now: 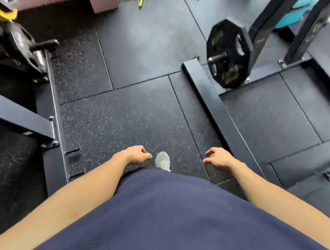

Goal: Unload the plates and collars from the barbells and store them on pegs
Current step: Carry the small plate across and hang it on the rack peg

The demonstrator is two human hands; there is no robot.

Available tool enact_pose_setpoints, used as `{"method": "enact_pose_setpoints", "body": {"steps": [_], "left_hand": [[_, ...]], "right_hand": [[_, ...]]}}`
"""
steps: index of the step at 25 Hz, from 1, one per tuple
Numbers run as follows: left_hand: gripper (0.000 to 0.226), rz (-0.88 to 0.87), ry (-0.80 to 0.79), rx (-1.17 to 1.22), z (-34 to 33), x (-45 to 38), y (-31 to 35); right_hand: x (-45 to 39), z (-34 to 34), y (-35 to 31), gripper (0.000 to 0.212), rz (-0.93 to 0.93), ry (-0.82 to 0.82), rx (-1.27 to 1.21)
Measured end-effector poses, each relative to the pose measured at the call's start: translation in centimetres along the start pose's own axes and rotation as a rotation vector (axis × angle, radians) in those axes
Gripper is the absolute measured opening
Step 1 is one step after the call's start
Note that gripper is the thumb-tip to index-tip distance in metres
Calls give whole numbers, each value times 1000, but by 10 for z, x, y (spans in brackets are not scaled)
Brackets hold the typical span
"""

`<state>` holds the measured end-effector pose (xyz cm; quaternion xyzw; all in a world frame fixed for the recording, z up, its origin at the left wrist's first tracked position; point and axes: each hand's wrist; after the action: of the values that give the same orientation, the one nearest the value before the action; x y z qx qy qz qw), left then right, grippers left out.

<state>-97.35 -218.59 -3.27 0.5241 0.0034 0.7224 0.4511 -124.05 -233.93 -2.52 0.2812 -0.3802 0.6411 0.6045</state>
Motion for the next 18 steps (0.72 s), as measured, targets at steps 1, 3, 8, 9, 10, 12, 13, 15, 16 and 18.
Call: {"method": "enact_pose_setpoints", "body": {"steps": [1, 3, 8, 9, 10, 12, 13, 15, 16, 18], "left_hand": [[26, -4, -1, 3, 23, -11, 4], [25, 3, 13, 17, 70, -34, 9], [40, 45, 99, 107, 176, -97, 23], [41, 49, 101, 117, 191, -109, 25], [42, 53, 102, 120, 206, -121, 27], [41, 65, 128, 141, 249, -153, 32], [41, 67, 142, 149, 271, -169, 34], [41, 90, 168, 179, 326, -204, 42], [41, 101, 182, 192, 352, -216, 47], [39, 109, 200, 199, 397, -236, 57]], "right_hand": [[-13, 20, -18, 44, 11, 5, 16], [-37, 61, -55, 44, 42, 32, 14], [-102, 150, -149, 42, 98, 21, 16], [-115, 162, -164, 42, 110, 10, 25], [-130, 174, -177, 43, 118, -3, 32], [-167, 206, -211, 45, 131, -20, 40], [-185, 223, -228, 45, 140, -20, 45], [-225, 269, -270, 44, 151, -24, 84], [-240, 291, -290, 44, 157, -25, 99], [-270, 329, -328, 43, 176, -30, 146]]}}
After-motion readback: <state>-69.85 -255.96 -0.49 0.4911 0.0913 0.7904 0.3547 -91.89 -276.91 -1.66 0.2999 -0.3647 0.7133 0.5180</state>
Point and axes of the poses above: each hand's wrist, its own x-axis away from the middle knuckle, its own z-axis out of the back of the hand, y = z × x, and after that the axes turned 12 degrees about -z, right-handed
